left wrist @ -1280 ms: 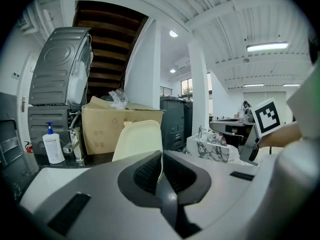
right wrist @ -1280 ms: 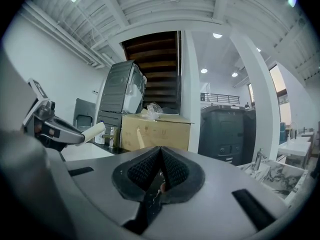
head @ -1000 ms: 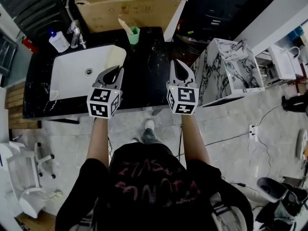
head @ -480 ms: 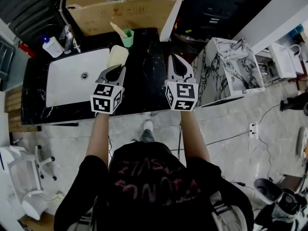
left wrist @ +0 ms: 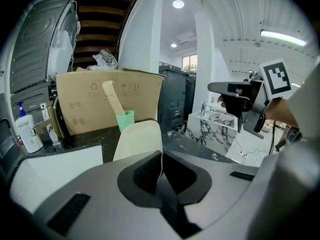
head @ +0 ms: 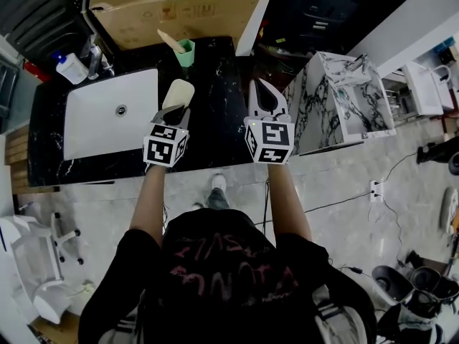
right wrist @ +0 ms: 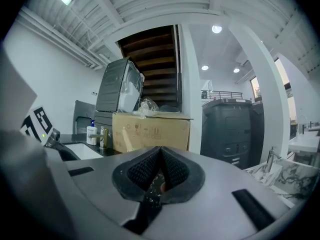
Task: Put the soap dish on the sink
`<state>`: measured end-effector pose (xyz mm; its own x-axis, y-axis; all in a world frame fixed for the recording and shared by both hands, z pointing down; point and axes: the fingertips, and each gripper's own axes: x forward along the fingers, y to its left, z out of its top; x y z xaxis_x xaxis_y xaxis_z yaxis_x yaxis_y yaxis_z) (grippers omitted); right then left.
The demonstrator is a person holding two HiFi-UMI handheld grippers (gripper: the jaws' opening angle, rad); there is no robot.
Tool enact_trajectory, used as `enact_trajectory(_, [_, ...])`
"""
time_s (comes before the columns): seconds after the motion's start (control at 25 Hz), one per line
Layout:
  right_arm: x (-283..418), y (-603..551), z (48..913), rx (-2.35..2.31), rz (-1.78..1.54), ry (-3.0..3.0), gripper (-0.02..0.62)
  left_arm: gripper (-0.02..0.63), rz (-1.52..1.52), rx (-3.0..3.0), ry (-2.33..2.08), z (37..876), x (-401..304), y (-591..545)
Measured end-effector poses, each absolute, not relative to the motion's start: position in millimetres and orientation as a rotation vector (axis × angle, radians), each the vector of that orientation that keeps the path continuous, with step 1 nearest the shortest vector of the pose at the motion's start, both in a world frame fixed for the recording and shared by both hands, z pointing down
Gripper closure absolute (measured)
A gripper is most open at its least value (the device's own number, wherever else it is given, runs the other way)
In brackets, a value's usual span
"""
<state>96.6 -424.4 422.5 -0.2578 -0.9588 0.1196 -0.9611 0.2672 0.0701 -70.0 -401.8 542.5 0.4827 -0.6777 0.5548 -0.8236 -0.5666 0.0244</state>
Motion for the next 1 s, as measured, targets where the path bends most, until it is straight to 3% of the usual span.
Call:
enact_trajectory(0.8, [103,-435,445,1.799,0.085,-2.377,0.581,0.577,0.936,2.305,-1.175,605,-62,-390])
enact_trajectory(1.0, [105,-434,444,1.803,0.083,-2.376,0.581,0.531,0.920,2.312,-1.181,601,-61,-389])
